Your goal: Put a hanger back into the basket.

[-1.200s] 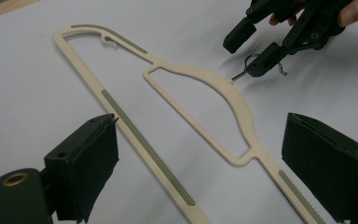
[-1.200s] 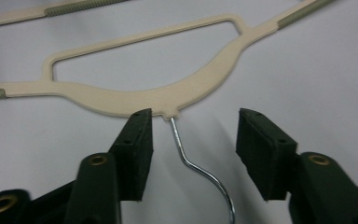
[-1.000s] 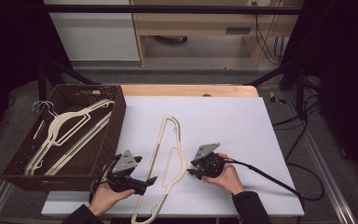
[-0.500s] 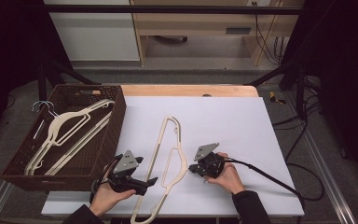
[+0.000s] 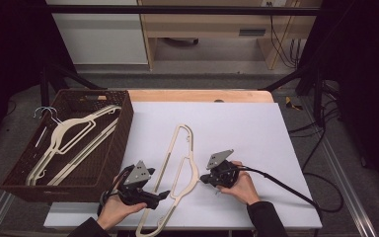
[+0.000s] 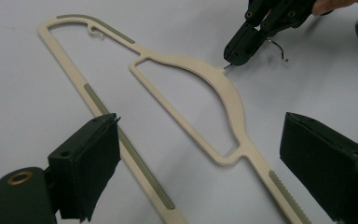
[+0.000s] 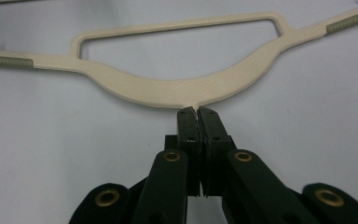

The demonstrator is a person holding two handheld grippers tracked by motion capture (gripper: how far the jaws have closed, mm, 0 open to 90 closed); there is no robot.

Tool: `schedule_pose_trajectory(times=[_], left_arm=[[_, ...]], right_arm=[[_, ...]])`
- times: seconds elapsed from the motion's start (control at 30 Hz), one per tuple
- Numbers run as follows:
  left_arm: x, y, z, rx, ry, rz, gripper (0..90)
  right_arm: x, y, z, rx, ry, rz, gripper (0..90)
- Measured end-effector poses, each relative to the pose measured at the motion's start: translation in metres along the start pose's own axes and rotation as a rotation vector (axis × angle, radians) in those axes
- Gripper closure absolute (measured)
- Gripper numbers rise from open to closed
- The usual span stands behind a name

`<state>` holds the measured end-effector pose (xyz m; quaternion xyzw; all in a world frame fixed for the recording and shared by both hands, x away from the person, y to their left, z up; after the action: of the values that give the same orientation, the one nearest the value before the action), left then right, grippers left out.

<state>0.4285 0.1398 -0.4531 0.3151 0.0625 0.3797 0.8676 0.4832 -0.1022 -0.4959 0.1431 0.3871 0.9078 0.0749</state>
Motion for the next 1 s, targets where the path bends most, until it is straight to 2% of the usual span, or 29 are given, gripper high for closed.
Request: schedule_pose_trajectory(times=[0.07,0.2,0.3,0.37,0.5,0.6,0.67,0.73,0.97,1.0], left_arm=[[-0.002,-0.001,0.001,0.005,-0.004,-0.004,11.9],[-0.012,-0.007,0.006,0.027,-0.035,-0.012,12.1],[-0.019,-0.014,0.009,0.045,-0.053,-0.020,12.6],[-0.023,-0.019,0.011,0.061,-0.062,-0.026,12.9],[-0.030,-0.030,0.016,0.092,-0.089,-0.041,14.3],[-0.035,-0.039,0.017,0.118,-0.108,-0.057,16.7],[-0.038,-0.046,0.017,0.142,-0.113,-0.059,18.4],[-0.039,-0.051,0.016,0.167,-0.144,-0.065,20.5],[-0.043,-0.062,0.015,0.213,-0.151,-0.072,31.7],[-0.044,-0.063,0.014,0.222,-0.158,-0.073,32.9]], right_arm=[[0.002,0.002,0.002,0.000,-0.008,-0.003,89.1],[0.007,0.003,0.007,0.019,0.008,0.001,89.1],[0.010,0.004,0.010,0.017,-0.004,0.000,89.2],[0.012,0.007,0.012,0.000,-0.020,0.000,89.2],[0.015,0.014,0.015,-0.020,-0.017,0.005,89.2],[0.017,0.016,0.018,-0.035,-0.016,0.007,89.2],[0.019,0.017,0.019,-0.023,-0.012,-0.002,89.2],[0.021,0.018,0.021,-0.020,-0.010,-0.001,89.2],[0.024,0.020,0.025,-0.024,0.010,-0.004,89.2],[0.025,0.020,0.026,-0.030,-0.001,-0.004,89.2]])
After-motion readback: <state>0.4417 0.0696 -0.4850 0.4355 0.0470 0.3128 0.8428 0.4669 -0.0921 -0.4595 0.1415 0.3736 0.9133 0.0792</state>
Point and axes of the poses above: each handheld gripper's, and its own axes: y roughly backward along the jaws, z roughly out of its top, x roughly to its left, the point moved 4 cm from there along -y, roughly forward along the jaws, and after that the axes turned 13 degrees about z, right-handed, at the moved point
